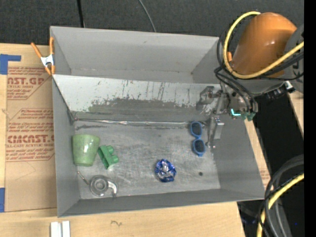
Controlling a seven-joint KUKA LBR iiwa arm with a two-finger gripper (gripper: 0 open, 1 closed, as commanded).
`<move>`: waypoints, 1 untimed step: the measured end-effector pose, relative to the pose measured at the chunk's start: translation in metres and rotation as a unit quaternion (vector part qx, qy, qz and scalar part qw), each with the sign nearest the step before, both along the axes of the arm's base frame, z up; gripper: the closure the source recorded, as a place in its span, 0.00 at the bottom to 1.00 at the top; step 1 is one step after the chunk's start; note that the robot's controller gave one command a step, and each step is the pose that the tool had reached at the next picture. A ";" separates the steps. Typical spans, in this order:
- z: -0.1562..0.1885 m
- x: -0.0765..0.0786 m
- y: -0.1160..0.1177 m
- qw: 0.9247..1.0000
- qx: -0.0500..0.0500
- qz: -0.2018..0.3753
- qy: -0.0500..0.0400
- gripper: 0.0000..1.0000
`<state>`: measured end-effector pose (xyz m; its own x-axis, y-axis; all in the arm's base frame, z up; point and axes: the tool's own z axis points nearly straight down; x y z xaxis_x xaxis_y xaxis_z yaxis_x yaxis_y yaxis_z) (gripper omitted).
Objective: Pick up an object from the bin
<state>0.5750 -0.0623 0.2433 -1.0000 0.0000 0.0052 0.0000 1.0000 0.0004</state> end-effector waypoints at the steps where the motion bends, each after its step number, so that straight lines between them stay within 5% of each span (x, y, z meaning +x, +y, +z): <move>1: -0.160 -0.049 0.042 0.995 0.001 0.095 0.001 0.00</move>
Offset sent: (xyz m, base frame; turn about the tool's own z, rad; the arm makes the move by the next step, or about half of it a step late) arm -0.0466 0.0400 -0.1551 -0.1898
